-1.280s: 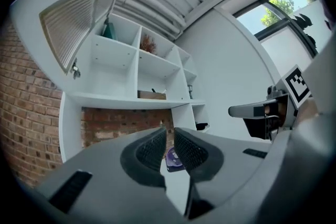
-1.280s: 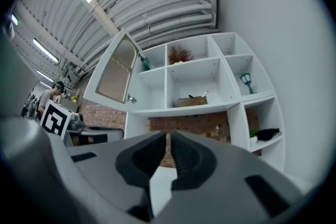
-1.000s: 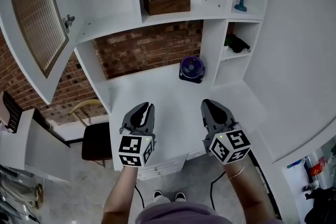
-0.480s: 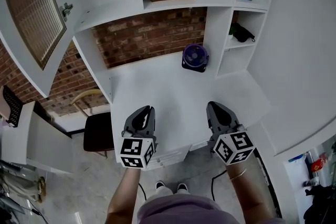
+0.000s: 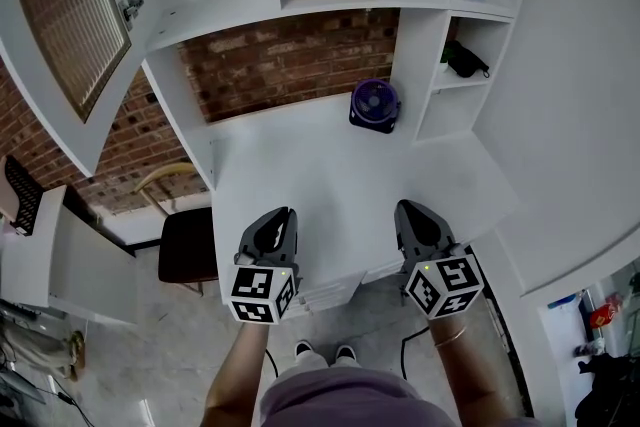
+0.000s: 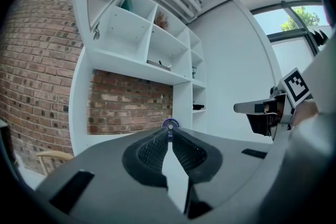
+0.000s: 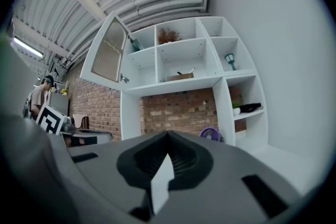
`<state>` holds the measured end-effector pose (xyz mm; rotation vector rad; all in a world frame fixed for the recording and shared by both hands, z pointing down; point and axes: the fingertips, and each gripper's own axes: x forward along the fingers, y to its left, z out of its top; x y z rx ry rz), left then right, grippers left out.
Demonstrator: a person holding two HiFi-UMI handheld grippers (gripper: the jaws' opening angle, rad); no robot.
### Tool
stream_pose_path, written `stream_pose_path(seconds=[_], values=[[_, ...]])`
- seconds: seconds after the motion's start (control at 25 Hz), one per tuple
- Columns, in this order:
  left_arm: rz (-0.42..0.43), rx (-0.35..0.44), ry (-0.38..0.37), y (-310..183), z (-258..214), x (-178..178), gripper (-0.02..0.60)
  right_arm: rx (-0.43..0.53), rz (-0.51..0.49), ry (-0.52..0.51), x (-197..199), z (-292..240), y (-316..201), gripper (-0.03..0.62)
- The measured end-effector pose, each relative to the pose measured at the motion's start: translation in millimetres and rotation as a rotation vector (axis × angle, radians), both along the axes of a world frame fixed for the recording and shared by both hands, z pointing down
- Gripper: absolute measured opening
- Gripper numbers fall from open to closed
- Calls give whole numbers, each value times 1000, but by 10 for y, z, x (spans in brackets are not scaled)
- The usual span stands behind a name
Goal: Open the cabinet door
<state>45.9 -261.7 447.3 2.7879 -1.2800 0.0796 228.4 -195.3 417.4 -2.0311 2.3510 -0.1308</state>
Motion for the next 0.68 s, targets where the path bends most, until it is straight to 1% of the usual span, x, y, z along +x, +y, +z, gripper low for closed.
stream_pose_path(seconds=[0.36, 0.68], values=[[-4, -8, 13, 56, 10, -80, 26, -3, -1, -9, -70, 22, 25, 2], [-3, -24, 6, 137, 51, -106, 26, -18, 1, -19, -95, 77, 92, 2]])
